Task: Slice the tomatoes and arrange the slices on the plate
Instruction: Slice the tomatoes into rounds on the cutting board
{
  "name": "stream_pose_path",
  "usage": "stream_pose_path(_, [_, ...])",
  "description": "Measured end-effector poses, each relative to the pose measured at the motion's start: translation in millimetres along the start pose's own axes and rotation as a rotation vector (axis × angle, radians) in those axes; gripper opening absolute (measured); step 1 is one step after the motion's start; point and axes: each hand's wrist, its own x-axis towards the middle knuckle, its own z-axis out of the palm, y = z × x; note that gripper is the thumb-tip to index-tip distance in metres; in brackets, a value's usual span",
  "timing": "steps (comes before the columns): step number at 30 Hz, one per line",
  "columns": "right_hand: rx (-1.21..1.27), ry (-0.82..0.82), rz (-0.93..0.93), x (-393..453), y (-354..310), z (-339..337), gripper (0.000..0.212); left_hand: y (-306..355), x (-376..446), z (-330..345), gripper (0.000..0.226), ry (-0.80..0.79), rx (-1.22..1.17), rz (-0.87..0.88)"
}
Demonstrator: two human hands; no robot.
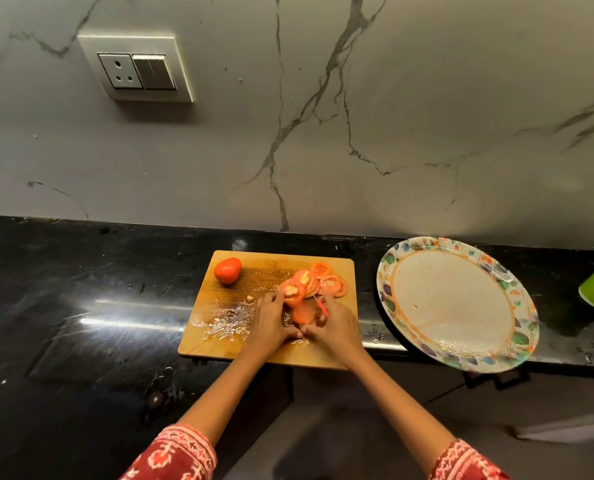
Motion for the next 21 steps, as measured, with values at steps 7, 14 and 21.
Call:
stream_pose_path(7, [0.004,0.133,0.039,24.8,0.7,-19.7,0.039,18.4,20.9,9.2,0.078,0.002,-0.126,0.059])
stream_pose_path(14, [0.015,0.107,0.119,34.1,-2.0,-31.2,0.014,23.3,21.2,-3.5,0.07,0.024,-0.295,0.091])
stream_pose_path(21, [0.035,0.209,0.085,18.4,-13.6,-13.8,0.015,-34.3,-4.3,-31.9,0.038,0.269,-0.198,-0.022])
